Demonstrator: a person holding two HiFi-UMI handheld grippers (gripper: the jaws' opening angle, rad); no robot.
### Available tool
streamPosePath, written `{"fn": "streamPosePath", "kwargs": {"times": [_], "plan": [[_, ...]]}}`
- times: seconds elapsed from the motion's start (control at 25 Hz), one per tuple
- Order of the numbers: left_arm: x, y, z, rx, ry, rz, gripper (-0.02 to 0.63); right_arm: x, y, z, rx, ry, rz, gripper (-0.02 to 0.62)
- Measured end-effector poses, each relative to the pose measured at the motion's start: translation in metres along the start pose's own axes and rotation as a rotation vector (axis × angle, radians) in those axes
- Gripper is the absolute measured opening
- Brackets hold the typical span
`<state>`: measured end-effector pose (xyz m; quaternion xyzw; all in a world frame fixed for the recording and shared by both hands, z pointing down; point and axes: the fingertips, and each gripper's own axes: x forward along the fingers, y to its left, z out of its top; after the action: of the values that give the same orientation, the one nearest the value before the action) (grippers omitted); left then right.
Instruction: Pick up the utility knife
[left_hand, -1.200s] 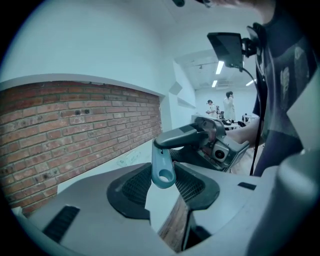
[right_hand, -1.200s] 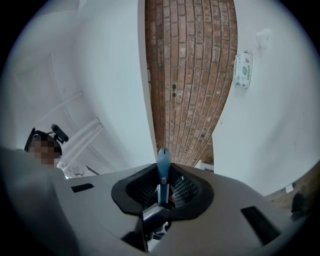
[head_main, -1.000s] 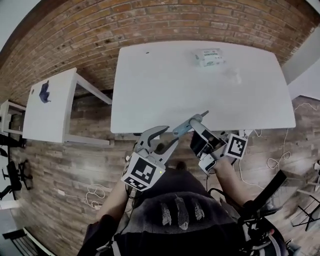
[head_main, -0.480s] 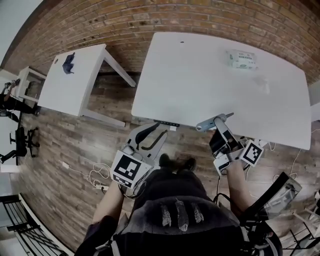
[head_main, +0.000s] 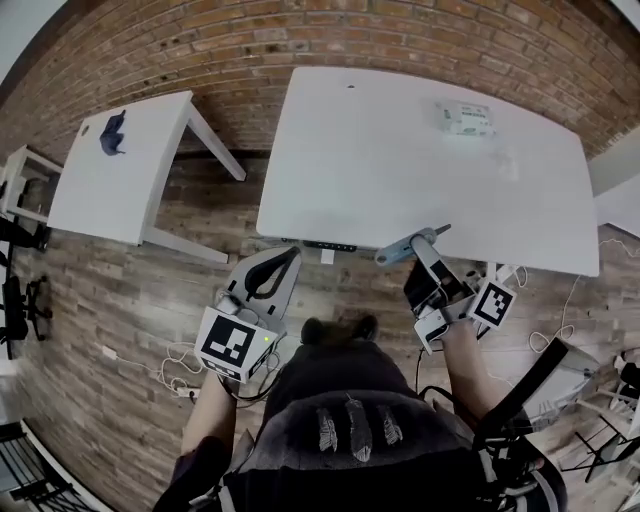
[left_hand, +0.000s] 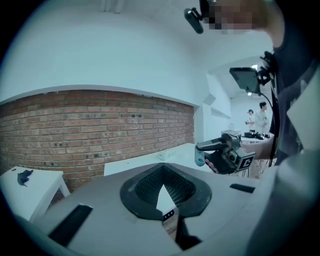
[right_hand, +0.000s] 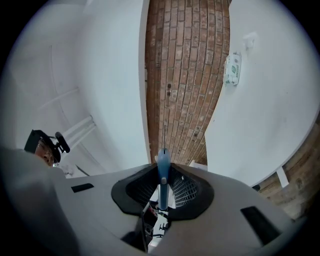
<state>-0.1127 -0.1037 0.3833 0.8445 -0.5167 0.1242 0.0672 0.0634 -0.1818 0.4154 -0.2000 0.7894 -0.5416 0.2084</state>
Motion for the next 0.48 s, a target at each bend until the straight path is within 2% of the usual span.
{"fn": "streamPosePath", "kwargs": {"times": [0.2, 0.36, 0.48], "plan": [[-0.023, 0.024, -0.018, -0.057, -0.032, -0.043, -0.003, 0.004, 0.025, -0.018, -0.063, -0.03, -0.063, 0.072], [-0.031, 0.036, -0.037, -0.151, -0.056, -0.127, -0.003, 0.002, 0.039, -0.035, -0.117, -0.057, -0.127, 0.072], [-0.027, 0.038, -0.046, -0.167, -0.065, -0.199, -0.003, -0.009, 0.042, -0.041, -0.145, -0.102, -0.192, 0.072]]}}
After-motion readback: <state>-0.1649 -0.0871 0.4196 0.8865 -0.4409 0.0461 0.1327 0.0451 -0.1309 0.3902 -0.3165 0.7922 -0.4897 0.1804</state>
